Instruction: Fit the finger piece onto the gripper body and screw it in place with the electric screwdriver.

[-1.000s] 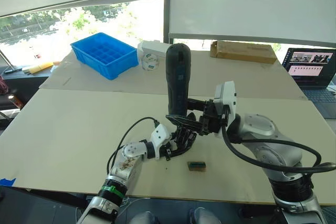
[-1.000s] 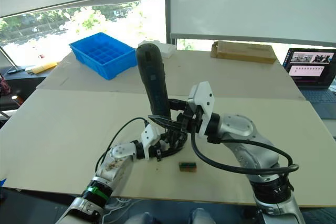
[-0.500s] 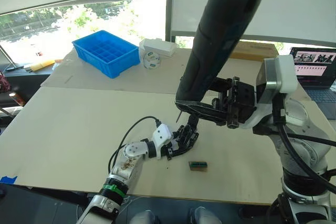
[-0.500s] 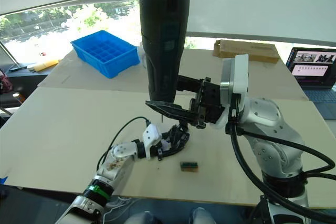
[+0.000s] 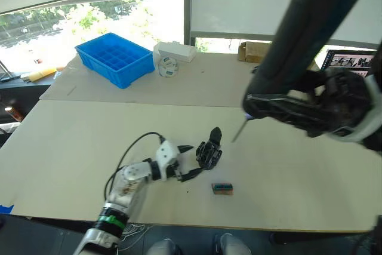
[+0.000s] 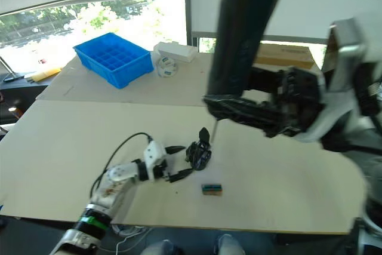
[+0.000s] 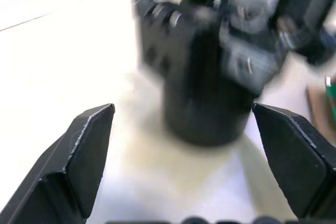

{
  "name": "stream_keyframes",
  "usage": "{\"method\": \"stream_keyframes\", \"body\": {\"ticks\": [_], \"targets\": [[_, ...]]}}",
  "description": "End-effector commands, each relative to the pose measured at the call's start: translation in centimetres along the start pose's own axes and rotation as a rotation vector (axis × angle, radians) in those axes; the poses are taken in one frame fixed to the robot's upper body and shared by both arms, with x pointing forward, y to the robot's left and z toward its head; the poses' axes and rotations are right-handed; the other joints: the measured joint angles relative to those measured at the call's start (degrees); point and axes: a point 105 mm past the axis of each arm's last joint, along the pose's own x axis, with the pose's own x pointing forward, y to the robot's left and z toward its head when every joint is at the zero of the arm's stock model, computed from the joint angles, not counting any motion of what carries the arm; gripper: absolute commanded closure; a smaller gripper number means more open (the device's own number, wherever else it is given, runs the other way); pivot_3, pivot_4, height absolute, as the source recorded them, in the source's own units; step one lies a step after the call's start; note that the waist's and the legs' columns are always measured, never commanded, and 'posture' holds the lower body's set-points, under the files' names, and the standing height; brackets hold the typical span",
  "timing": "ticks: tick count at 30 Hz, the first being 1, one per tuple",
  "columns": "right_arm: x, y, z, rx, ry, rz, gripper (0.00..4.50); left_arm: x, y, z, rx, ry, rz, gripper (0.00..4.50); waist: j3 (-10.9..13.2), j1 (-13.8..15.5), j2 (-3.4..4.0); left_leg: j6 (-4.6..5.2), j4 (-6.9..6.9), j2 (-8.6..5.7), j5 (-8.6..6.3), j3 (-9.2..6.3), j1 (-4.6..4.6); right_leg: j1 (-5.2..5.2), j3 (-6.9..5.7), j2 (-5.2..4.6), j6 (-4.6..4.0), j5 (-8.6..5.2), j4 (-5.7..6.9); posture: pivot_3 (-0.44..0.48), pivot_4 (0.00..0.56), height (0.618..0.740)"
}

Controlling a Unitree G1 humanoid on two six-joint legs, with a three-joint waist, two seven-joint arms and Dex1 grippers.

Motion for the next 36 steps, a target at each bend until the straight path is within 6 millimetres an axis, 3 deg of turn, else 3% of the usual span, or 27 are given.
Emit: {"method": "stream_keyframes", "body": {"ticks": [1,4,8,16,23,28,32,34,36], "targets": [[-4.6,-1.9,0.5,0.154,0.123,-0.145,2.59,-4.8,1.6,-0.1,-0.067,0.012,0.006,0.07,0.03,0.12,0.0,-0.01,-0.02,0.02,0.0,0.0,-0.02,-0.02,-0.02,0.01,-0.02,-0.02,-0.01,0.0,0.15,0.74],[-9.3,-3.7,-3.2,0.355,0.502,-0.387,2.59,-8.0,2.1,1.8,-0.011,-0.032,-0.064,0.07,0.19,0.29,0.16,0.04,0.02,0.01,-0.02,0.03,-0.14,-0.1,0.01,-0.03,-0.03,-0.03,-0.01,0.0,0.15,0.74],[-15.2,-4.0,-7.7,0.555,0.89,-0.574,2.59,-11.3,2.6,3.6,-0.047,-0.01,-0.149,0.07,0.29,0.9,0.27,0.13,0.17,-0.02,-0.07,0.07,-0.57,-0.37,-0.03,-0.09,0.02,-0.02,-0.03,0.0,0.15,0.74],[-23.1,-4.5,-14.2,0.576,1.243,-0.687,2.59,-12.2,2.3,4.7,-0.014,0.022,-0.17,0.07,0.97,0.65,0.53,0.14,0.24,-0.22,-0.05,0.12,-0.73,-0.4,0.03,0.08,0.58,-0.09,-0.04,0.0,0.15,0.74],[-25.0,-5.9,-17.4,0.517,1.346,-0.674,2.59,-12.0,1.9,5.6,-0.004,0.031,-0.183,0.07,1.63,0.04,0.66,-0.05,0.17,-0.21,0.06,0.31,-0.51,-0.31,-0.02,0.58,0.97,-0.36,-0.02,0.0,0.15,0.74],[-24.5,-7.1,-19.0,0.512,1.333,-0.672,2.59,-11.4,2.3,6.2,0.006,0.011,-0.15,0.07,1.73,-0.06,0.73,-0.19,0.19,-0.2,0.17,0.38,-0.33,-0.26,0.14,0.58,1.08,-0.43,0.11,0.0,0.15,0.74],[-24.3,-7.5,-19.0,0.521,1.331,-0.671,2.59,-11.4,2.5,6.1,0.029,0.022,-0.124,0.07,1.74,-0.18,0.74,-0.19,0.22,-0.18,0.19,0.53,-0.2,-0.25,0.28,0.56,1.03,-0.4,0.3,0.0,0.15,0.74],[-24.7,-7.5,-18.6,0.522,1.335,-0.676,1.52,-11.5,3.1,5.6,0.044,0.056,-0.087,0.0,1.74,-0.16,0.74,-0.18,0.22,-0.18,0.2,0.63,-0.11,-0.26,0.34,0.52,0.94,-0.36,0.45,0.0,0.15,0.74],[-25.2,-7.6,-17.6,0.511,1.329,-0.694,0.81,-11.7,3.8,5.2,0.046,0.1,-0.051,0.0,1.74,-0.01,0.74,-0.18,0.23,-0.19,0.2,0.65,-0.07,-0.26,0.33,0.48,0.74,-0.28,0.56,0.0,0.15,0.74]]}}
